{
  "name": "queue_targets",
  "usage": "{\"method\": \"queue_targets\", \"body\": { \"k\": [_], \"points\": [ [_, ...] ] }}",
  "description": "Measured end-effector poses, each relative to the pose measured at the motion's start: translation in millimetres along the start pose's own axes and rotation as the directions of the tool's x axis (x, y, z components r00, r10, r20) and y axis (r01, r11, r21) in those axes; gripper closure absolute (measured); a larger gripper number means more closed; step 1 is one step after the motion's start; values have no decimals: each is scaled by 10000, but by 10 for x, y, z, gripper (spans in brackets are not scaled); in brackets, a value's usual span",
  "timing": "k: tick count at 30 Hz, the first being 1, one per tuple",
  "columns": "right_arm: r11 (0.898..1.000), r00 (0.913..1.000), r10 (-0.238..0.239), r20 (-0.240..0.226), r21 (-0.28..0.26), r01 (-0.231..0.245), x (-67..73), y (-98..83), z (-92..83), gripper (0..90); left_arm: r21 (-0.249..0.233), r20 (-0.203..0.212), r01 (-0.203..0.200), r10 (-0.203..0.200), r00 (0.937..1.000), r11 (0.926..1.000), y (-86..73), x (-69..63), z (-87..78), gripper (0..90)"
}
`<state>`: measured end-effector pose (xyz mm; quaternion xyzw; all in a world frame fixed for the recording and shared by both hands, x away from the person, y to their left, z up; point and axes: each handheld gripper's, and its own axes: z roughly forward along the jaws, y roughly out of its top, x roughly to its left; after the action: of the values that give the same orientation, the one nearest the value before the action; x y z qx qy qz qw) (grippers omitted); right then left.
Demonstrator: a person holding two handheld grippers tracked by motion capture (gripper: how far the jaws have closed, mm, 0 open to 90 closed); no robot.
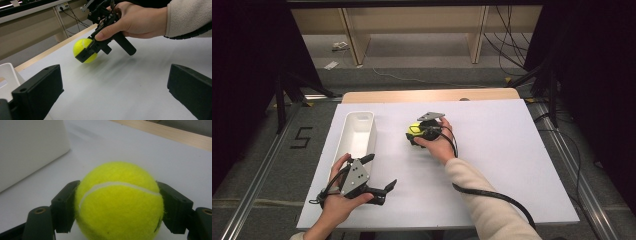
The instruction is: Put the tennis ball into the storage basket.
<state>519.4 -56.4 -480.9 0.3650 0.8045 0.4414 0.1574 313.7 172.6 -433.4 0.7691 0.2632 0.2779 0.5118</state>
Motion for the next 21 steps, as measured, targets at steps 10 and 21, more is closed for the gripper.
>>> {"method": "queue_targets", "body": {
  "k": [10, 21],
  "points": [
    [9998, 9999, -77, -89, -206, 76, 14, 58, -102, 265, 10, 6, -5, 5, 10000, 10000, -1, -1, 1, 0],
    [9991, 9997, -233, -120, -356, 228, 52, 99, -191, 265, 13, 5, -7, 7, 10000, 10000, -1, -3, 3, 0]
  ]
}}
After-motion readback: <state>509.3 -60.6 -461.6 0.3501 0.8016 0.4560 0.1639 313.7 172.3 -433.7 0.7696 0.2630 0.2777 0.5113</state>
